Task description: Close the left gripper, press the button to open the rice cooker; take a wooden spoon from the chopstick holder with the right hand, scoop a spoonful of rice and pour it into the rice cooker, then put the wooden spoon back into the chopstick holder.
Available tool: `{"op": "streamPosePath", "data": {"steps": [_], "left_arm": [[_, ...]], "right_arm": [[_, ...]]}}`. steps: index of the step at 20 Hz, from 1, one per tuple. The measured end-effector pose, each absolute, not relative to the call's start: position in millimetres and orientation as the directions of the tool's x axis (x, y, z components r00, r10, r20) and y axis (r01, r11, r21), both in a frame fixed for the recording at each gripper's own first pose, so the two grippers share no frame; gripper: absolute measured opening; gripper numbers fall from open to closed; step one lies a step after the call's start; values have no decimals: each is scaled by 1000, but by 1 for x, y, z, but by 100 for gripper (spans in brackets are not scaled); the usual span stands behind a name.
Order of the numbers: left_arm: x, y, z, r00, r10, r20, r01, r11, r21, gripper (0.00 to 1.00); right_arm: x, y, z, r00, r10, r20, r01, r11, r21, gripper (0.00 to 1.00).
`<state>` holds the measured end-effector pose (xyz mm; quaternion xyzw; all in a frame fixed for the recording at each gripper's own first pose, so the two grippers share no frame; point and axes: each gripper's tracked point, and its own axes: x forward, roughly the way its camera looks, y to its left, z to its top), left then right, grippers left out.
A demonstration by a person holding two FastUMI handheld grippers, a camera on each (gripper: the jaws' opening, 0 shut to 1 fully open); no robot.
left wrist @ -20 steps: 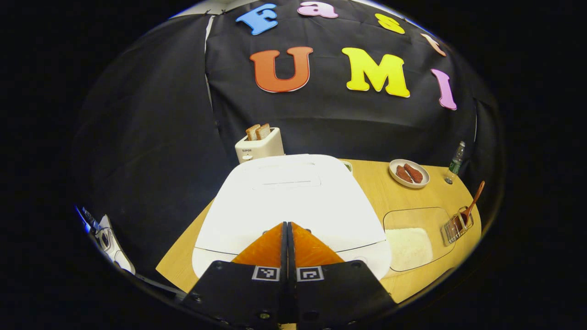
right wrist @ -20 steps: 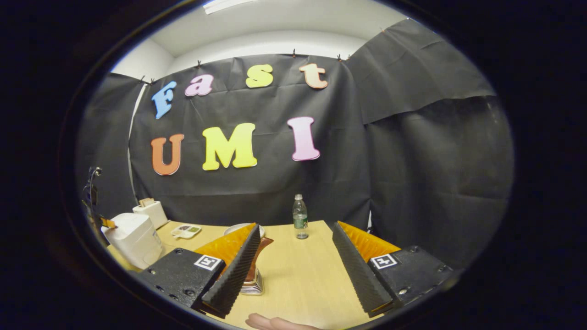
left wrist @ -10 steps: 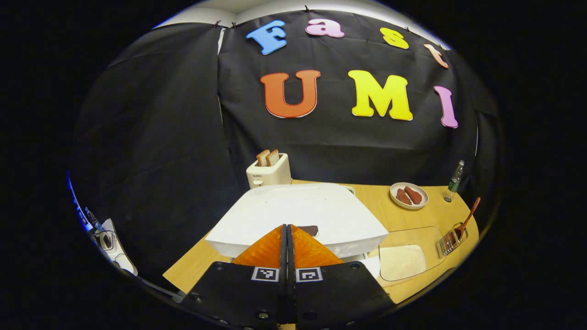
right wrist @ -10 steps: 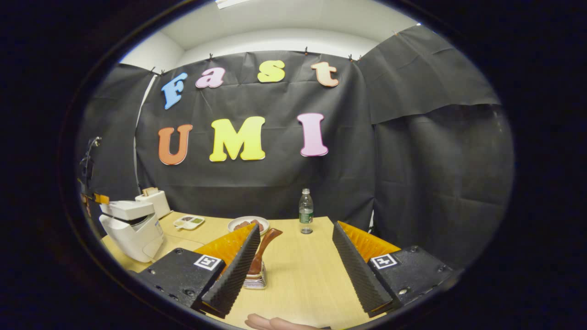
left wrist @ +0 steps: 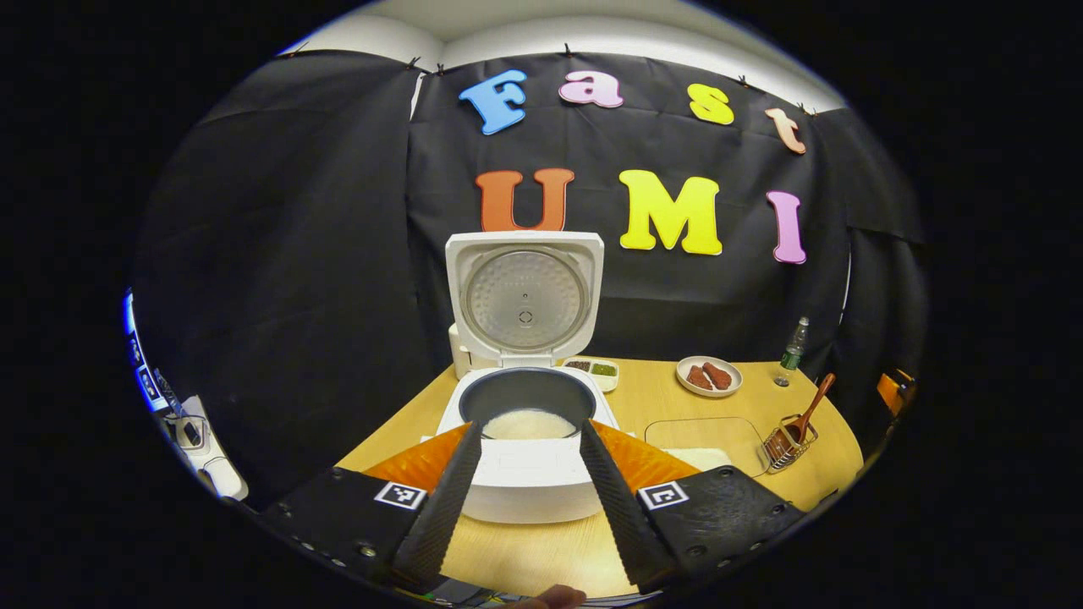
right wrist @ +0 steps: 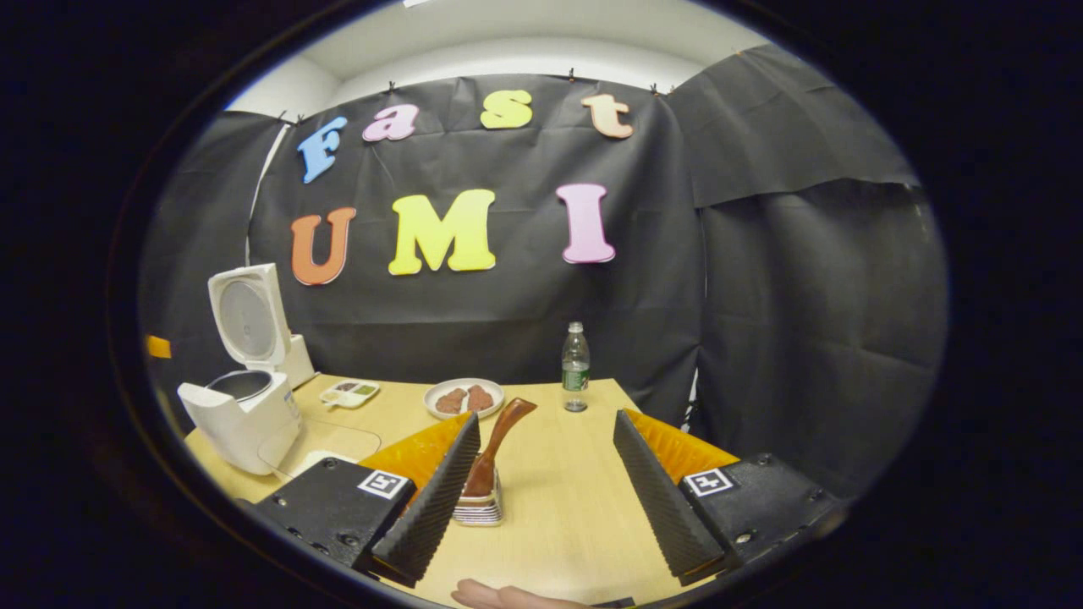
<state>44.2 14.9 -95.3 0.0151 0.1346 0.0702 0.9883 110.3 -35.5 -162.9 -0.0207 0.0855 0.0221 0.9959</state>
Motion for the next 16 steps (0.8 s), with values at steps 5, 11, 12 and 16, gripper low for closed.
{"op": "streamPosePath", "data": {"steps": [5, 11, 12, 16], "left_arm": [[17, 13, -73, 977, 131, -168, -123, 991, 55, 95], [-25, 16, -62, 988, 130, -83, -127, 991, 38, 96], [-34, 15, -61, 989, 126, -73, -124, 992, 31, 96], [-57, 11, -52, 995, 99, -30, -98, 994, 37, 95]], "right_arm": [[133, -20, -185, 976, 58, -211, -64, 998, -25, 100], [185, 4, -222, 961, 117, -251, -119, 993, 5, 100], [194, 7, -228, 958, 126, -258, -124, 992, 24, 100], [226, 19, -264, 935, 152, -320, -125, 987, 102, 100]]}}
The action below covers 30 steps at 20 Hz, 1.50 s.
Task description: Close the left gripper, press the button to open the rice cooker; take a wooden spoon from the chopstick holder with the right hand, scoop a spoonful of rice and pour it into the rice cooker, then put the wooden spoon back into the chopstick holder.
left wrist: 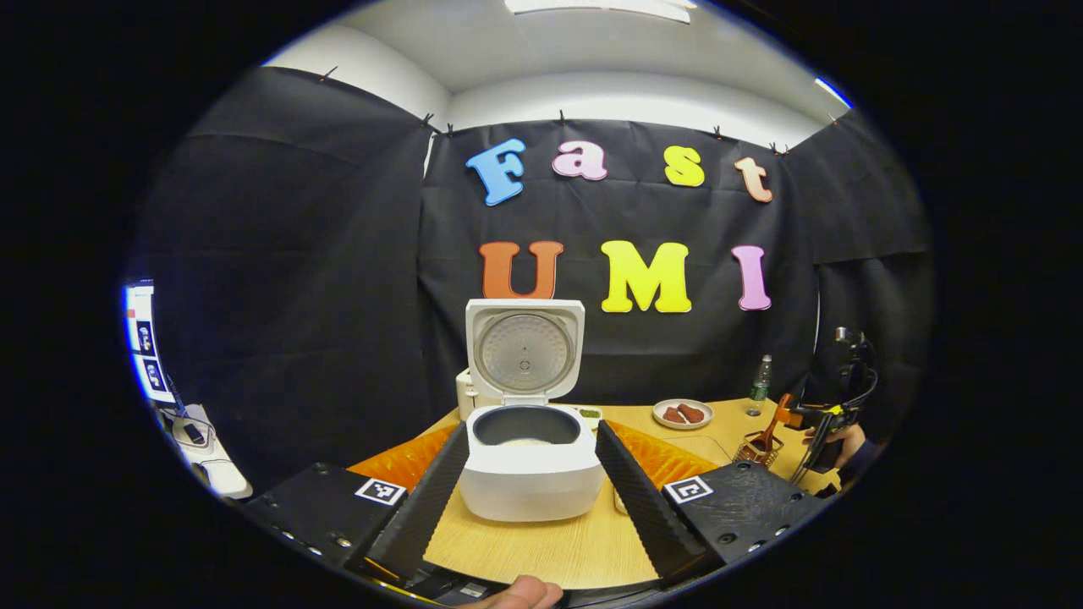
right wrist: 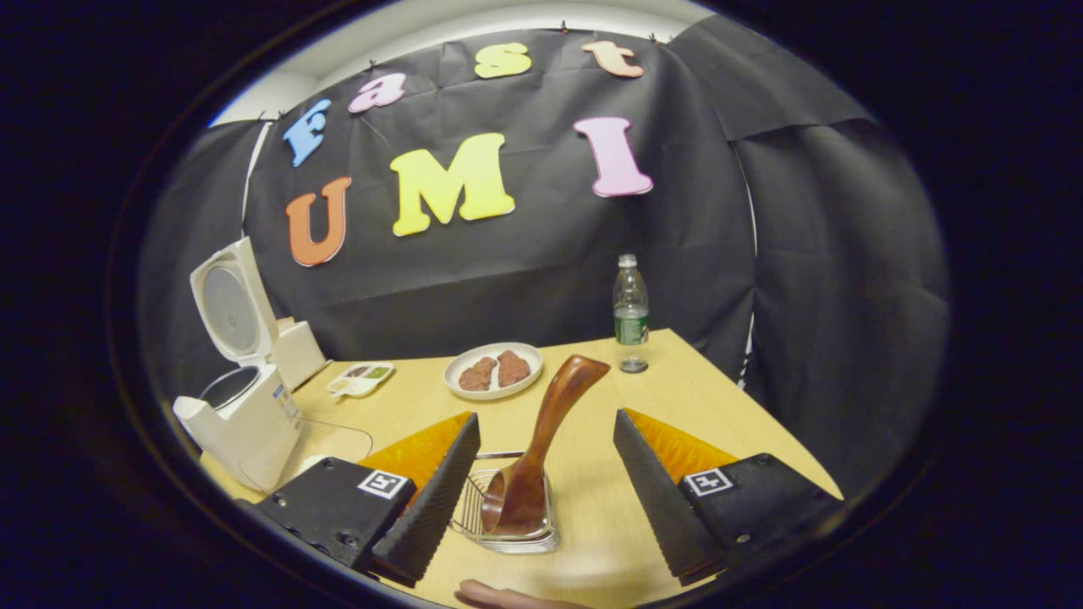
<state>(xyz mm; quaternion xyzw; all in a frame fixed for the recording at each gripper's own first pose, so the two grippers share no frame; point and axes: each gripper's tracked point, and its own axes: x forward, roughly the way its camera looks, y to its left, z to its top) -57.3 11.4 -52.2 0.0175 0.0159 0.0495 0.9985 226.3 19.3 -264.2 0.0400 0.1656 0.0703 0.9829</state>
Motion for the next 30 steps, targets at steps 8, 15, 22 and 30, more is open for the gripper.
{"op": "streamPosePath", "data": {"steps": [8, 15, 22, 30], "left_arm": [[-77, -5, -53, 999, 44, 19, -45, 997, 61, 95], [-79, -3, -64, 1000, 14, 3, -14, 999, 48, 96], [-91, 2, -66, 1000, -6, 19, 6, 1000, 17, 95], [-100, 13, -72, 1000, 2, 23, -2, 1000, 16, 95]], "right_arm": [[269, 49, -304, 897, 226, -380, -148, 963, 225, 69], [244, 58, -258, 932, 236, -274, -179, 960, 217, 19], [212, 81, -180, 969, 209, -130, -211, 978, 0, 16], [168, 174, -157, 958, 281, -63, -285, 955, -85, 14]]}}
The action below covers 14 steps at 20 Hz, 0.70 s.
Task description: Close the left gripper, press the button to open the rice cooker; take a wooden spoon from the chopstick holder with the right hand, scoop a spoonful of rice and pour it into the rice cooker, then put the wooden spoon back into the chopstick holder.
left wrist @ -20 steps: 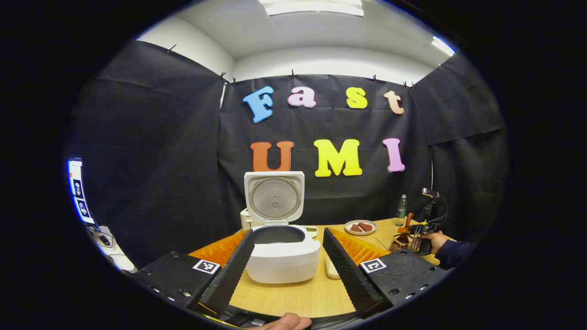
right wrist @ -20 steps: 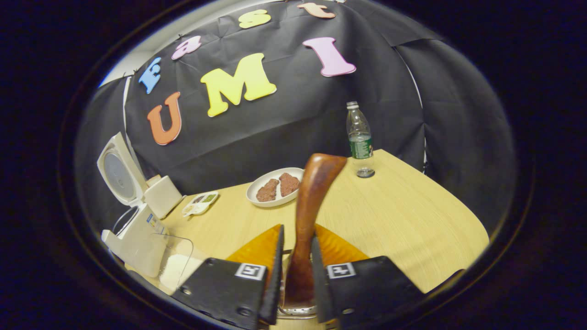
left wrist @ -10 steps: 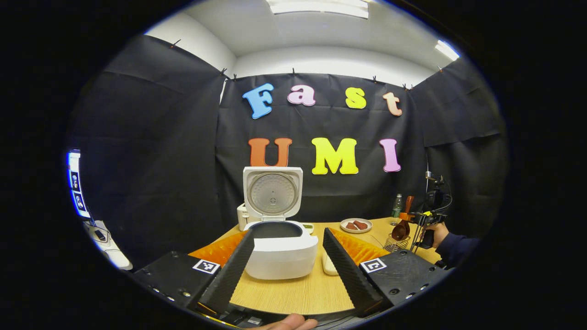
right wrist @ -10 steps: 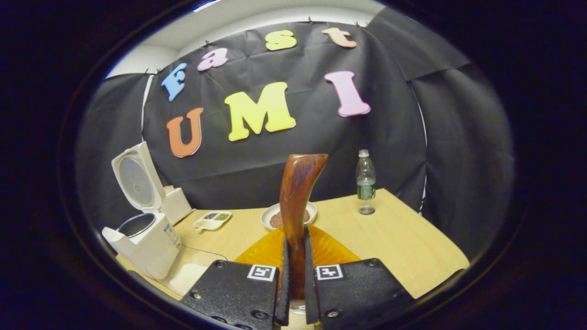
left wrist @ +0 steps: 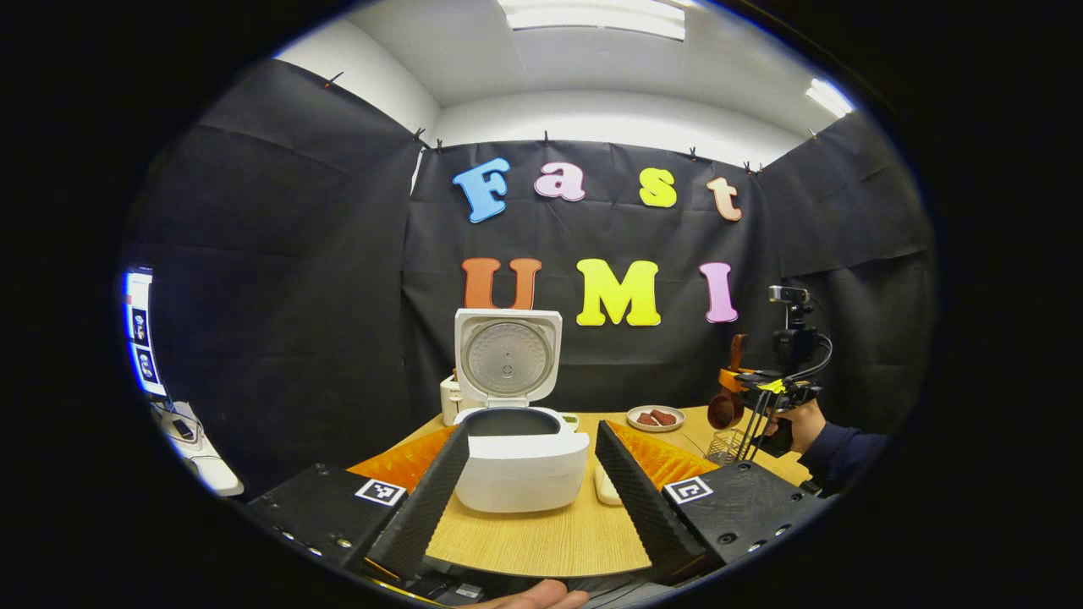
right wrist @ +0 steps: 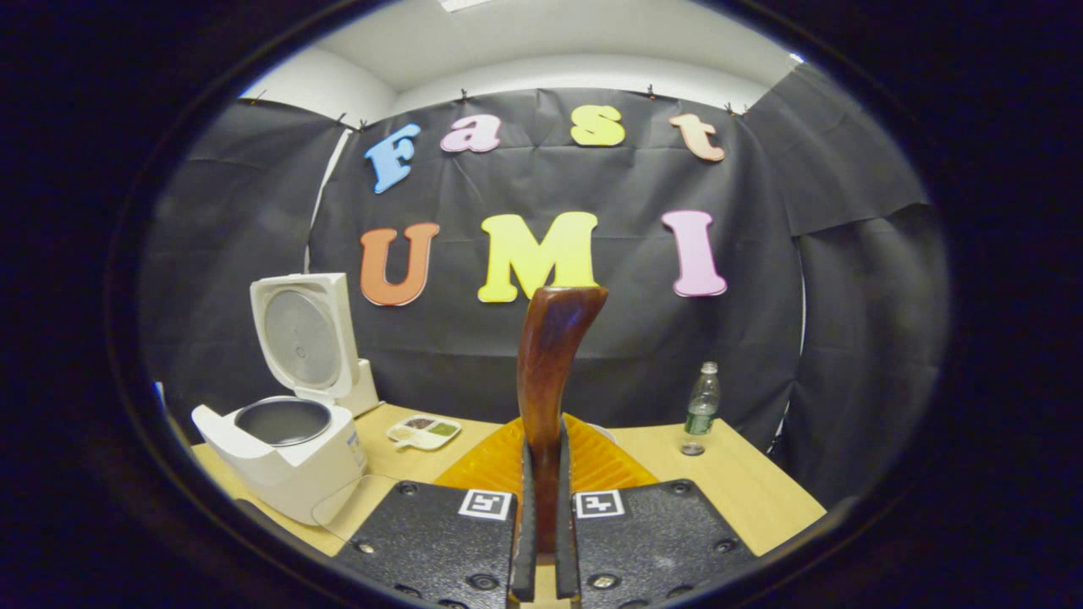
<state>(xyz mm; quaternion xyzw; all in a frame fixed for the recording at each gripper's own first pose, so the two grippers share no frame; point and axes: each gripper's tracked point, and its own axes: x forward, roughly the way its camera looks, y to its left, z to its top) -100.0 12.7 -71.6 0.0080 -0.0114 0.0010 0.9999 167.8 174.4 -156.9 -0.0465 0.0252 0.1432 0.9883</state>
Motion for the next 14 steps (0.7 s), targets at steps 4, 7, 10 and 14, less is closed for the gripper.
{"op": "streamPosePath", "data": {"steps": [4, 7, 10, 14], "left_arm": [[-104, 17, -76, 1000, 5, 12, -6, 1000, 22, 95], [-107, 22, -77, 1000, 11, 6, -11, 1000, 17, 95], [-108, 26, -79, 1000, 12, 2, -12, 1000, 17, 95], [-107, 31, -86, 1000, 14, -9, -14, 1000, 18, 95]], "right_arm": [[169, 217, -192, 953, 281, -116, -292, 951, -100, 14], [175, 239, -218, 952, 280, -125, -293, 950, -109, 14], [184, 245, -245, 965, 224, -134, -240, 963, -124, 14], [194, 244, -278, 976, 142, -166, -168, 974, -154, 14]]}}
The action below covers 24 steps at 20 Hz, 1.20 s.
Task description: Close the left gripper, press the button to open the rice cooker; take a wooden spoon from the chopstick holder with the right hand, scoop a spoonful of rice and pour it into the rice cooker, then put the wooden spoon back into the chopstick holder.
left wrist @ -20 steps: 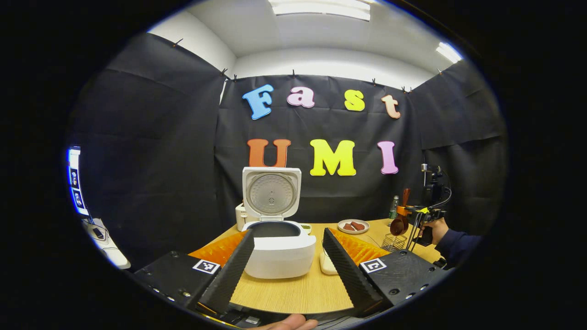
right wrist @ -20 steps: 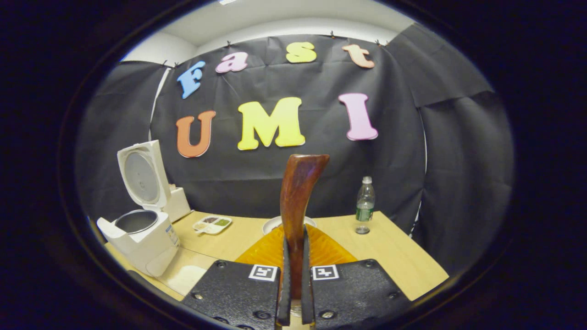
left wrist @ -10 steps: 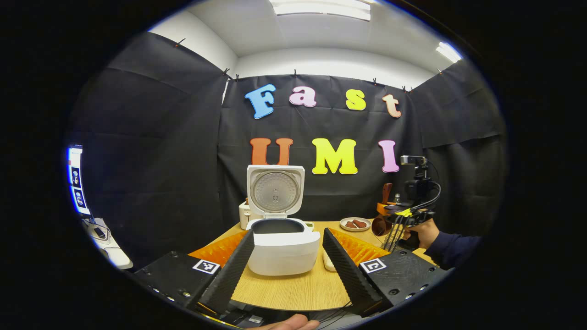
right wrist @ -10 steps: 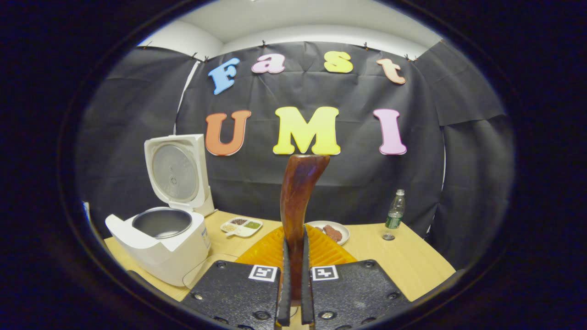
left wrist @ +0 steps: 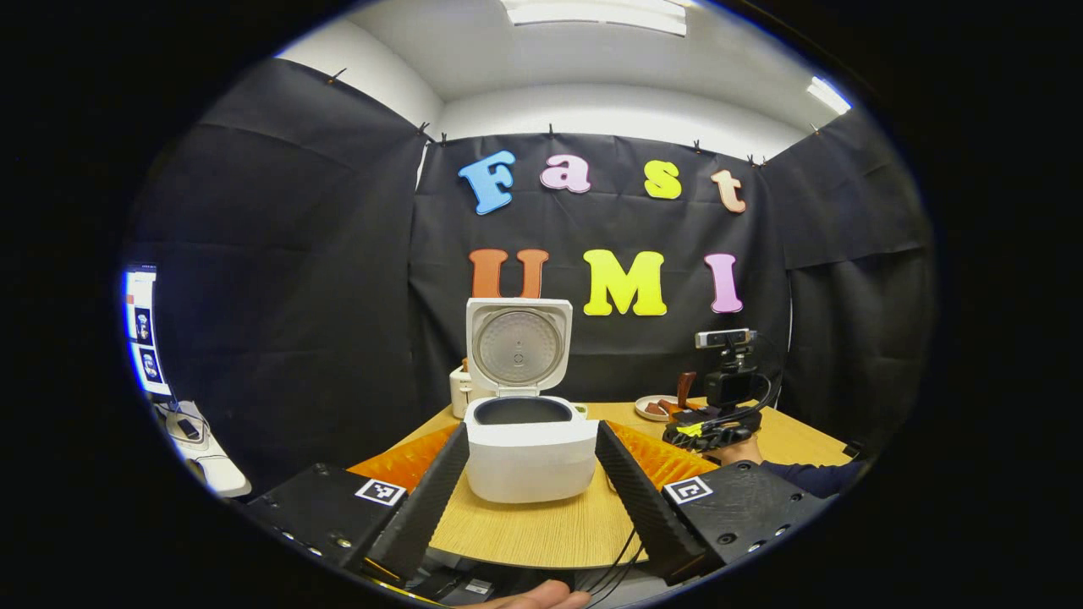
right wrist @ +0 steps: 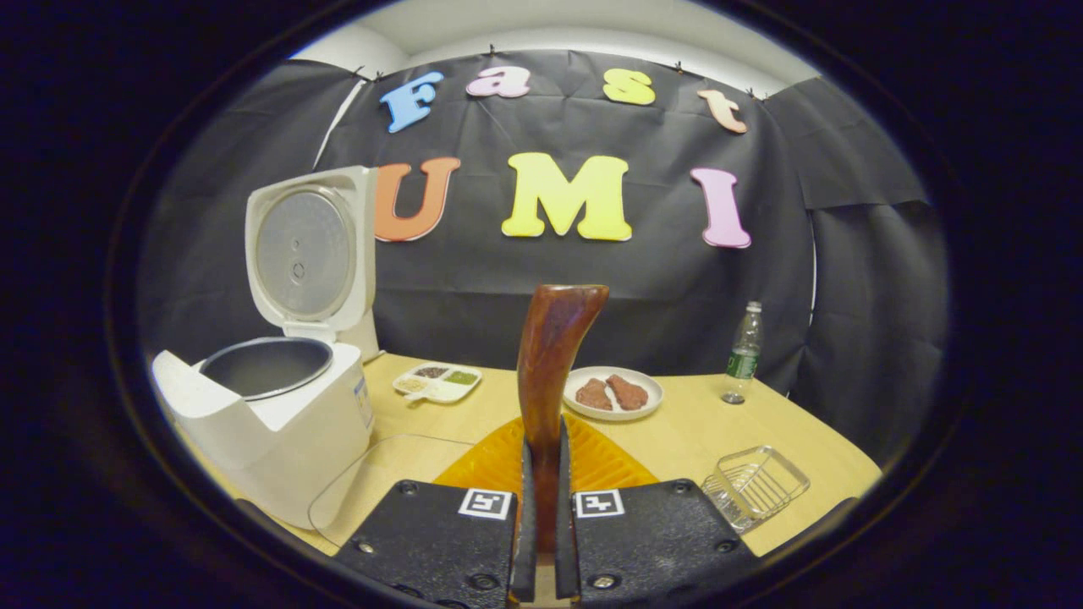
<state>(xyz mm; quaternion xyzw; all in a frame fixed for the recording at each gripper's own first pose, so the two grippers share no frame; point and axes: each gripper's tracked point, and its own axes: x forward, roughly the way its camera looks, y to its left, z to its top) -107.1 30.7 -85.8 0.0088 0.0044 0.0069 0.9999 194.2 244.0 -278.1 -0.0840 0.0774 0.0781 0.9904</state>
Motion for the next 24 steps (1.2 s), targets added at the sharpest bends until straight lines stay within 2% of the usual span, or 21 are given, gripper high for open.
{"op": "streamPosePath", "data": {"steps": [3, 7, 13, 17, 20, 24], "left_arm": [[-106, 32, -91, 1000, 12, -19, -12, 1000, 20, 95], [-108, 30, -91, 1000, 5, -16, -5, 1000, -4, 95], [-109, 30, -88, 1000, 8, -6, -8, 1000, -15, 95], [-110, 32, -92, 1000, 21, -16, -21, 1000, -16, 95], [-111, 32, -95, 999, 26, -22, -26, 1000, -12, 95], [-112, 29, -95, 999, 24, -24, -24, 1000, -4, 95]], "right_arm": [[201, 234, -295, 986, 61, -154, -94, 971, -219, 14], [188, 264, -321, 945, 185, -271, -213, 974, -75, 14], [171, 299, -325, 864, 373, -338, -311, 924, 223, 14], [169, 305, -326, 797, 479, -367, -286, 836, 469, 14], [168, 303, -318, 746, 557, -364, -211, 716, 665, 14], [171, 283, -308, 749, 579, -322, -141, 614, 777, 14]]}}
